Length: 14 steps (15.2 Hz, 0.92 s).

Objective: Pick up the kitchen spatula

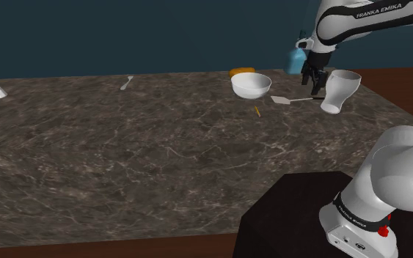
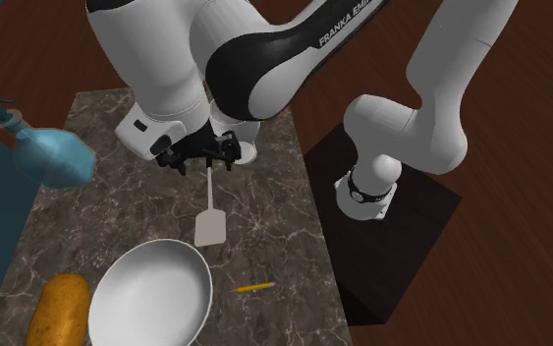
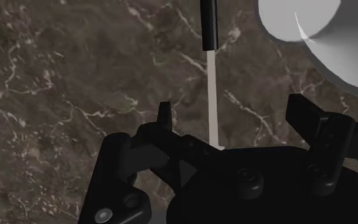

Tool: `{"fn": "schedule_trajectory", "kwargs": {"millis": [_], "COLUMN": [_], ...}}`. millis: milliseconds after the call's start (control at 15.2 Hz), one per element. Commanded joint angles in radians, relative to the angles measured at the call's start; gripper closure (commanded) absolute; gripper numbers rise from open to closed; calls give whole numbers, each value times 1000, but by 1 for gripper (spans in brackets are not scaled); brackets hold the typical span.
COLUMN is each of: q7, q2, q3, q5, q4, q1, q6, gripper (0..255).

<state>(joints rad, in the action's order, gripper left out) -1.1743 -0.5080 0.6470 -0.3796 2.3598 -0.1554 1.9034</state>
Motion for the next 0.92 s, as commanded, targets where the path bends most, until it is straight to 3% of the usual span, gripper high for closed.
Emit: {"fn": "schedule_trajectory", "kwargs": {"millis": [0, 528, 594, 858], "q7": [-30, -28, -28, -27], "q2": [23, 50, 50, 50], "q3": [21, 47, 47, 47], "q5": [-4, -12, -12, -12], "q4": [5, 60, 61, 61], "q1": [-8, -10, -10, -10], "q6": [29, 110, 111, 111], "gripper": [0, 0, 255, 255]}}
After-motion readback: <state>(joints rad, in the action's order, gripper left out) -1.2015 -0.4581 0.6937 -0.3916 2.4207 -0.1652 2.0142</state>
